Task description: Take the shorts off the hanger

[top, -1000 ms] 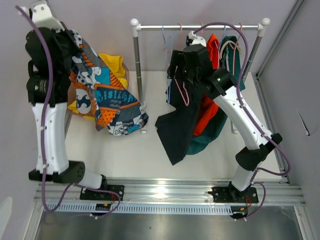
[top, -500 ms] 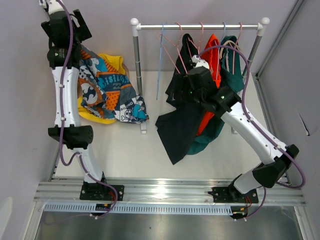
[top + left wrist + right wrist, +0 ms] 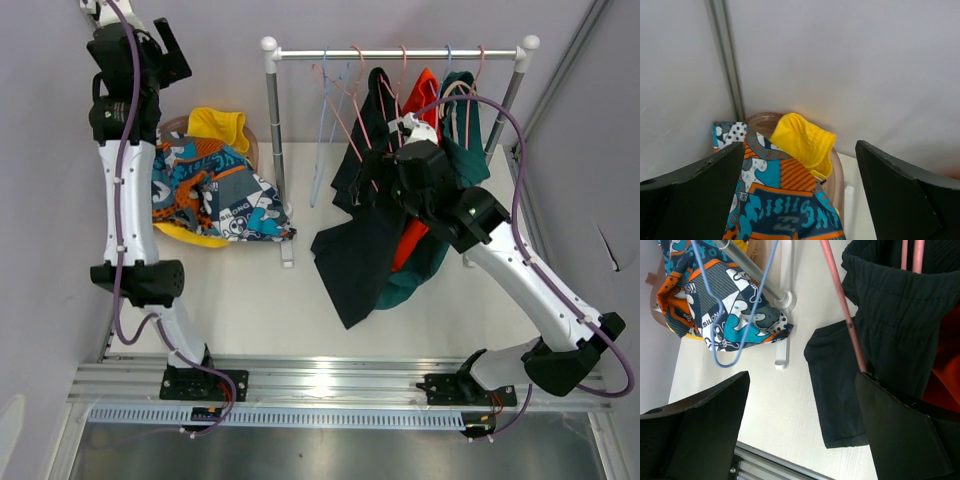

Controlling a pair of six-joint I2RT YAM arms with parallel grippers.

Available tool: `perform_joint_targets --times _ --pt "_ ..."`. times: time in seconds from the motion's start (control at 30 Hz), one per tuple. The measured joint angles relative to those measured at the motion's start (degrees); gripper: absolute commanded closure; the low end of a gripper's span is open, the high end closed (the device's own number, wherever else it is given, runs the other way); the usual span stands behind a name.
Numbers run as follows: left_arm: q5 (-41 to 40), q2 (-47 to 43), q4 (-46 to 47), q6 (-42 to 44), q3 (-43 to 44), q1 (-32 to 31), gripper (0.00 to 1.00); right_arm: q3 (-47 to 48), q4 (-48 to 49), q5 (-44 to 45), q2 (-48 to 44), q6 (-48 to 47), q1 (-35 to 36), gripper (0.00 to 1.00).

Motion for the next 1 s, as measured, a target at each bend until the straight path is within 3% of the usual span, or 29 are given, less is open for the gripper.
perform_joint_targets --times 0.2,0.3,0.4,0.5,0.63,0.7,0.83,1.0 --pt "5.42 -12.11 4.00 2.32 -17.84 -4.87 0.01 -0.11 -0.11 1.05 -1.64 -0.35 -0.66 0.07" --pt "3.93 -13.46 5.35 4.20 -19.67 -6.91 0.01 1.53 -1.11 1.51 -2.51 -0.68 -1.20 0.07" --pt "3.23 -12.90 6.86 4.79 -18.08 -4.13 0.01 3.39 -1.42 1.90 -3.41 -1.14 -1.36 0.07" --pt "4.07 -9.60 7.23 4.04 -10.58 2.67 0.03 4.00 -2.05 2.51 -5.01 -1.42 -1.36 0.07" --pt "7.78 -5.29 10.01 0.55 -3.21 11.50 0.13 4.00 -2.86 2.99 -6.62 -1.53 -1.36 0.07" --pt "11.39 -3.10 11.80 -1.77 -1.01 14.67 0.14 4.00 -3.13 3.10 -6.93 -1.55 -1.53 0.06" --pt "15.98 0.39 13.81 -6.12 0.24 18.32 0.20 3.96 -3.72 3.08 -6.88 -1.62 -1.95 0.07" --pt "17.81 3.37 14.25 -9.75 0.94 20.06 0.19 3.96 -3.91 3.06 -6.21 -2.05 -2.62 0.07"
